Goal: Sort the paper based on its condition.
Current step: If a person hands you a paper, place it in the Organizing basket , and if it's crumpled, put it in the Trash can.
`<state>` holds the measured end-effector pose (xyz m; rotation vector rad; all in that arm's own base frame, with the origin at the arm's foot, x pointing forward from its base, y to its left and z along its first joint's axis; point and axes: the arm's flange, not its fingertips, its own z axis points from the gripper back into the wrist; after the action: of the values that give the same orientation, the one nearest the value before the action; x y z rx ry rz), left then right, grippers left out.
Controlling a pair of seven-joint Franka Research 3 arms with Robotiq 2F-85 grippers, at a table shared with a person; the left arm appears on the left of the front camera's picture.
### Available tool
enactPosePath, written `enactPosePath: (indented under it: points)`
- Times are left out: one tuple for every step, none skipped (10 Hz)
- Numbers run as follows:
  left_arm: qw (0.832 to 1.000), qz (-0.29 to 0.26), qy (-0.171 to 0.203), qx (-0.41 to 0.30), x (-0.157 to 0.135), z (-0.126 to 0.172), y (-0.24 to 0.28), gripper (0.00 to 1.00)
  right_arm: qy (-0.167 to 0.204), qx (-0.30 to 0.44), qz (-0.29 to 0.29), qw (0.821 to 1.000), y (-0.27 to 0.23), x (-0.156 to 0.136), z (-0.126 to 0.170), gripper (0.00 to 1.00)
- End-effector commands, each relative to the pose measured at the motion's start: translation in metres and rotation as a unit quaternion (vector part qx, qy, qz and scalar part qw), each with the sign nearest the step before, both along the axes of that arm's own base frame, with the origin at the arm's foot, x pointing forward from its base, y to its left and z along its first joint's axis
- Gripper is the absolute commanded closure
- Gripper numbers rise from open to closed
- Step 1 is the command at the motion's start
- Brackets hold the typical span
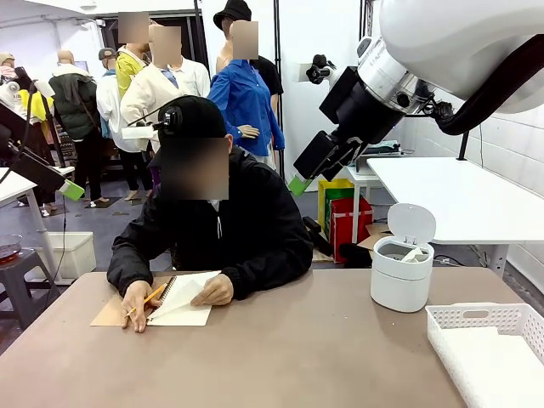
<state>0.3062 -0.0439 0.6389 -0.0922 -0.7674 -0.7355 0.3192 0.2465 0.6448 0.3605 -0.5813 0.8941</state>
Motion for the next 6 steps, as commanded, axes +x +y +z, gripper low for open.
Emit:
enactPosePath:
  points:
    - [1.0,0.0,0.002,0.0,0.0001,-0.0008,-0.0001,0.0,0.0,0.001,-0.002,1.0,-0.0002,0.0003,0.0001,0.0]
    - [1.0,0.0,0.002,0.0,0.0001,-0.0008,-0.0001,0.0,0.0,0.001,-0.002,1.0,-0.0002,0.0003,0.0001,0.0]
    - [1.0,0.0,0.002,0.0,0.0001,-0.0008,-0.0001,0.0,0.0,0.001,-0.002,1.0,-0.0002,0.0003,0.0001,0.0]
    - [1.0,0.0,0.002,0.0,0.0001,-0.0008,-0.0001,0.0,0.0,0.001,-0.002,1.0,-0.0002,0.0003,0.0001,0.0]
    - [1.0,0.0,0.002,0.0,0.0001,-0.0008,-0.0001,0.0,0.0,0.001,-0.002,1.0,-0.0002,0.0003,0.0001,0.0]
    - [1.0,0.0,0.002,0.0,0.0001,-0.0008,-0.0001,0.0,0.0,0.001,-0.002,1.0,-0.0002,0.0003,0.0001,0.0]
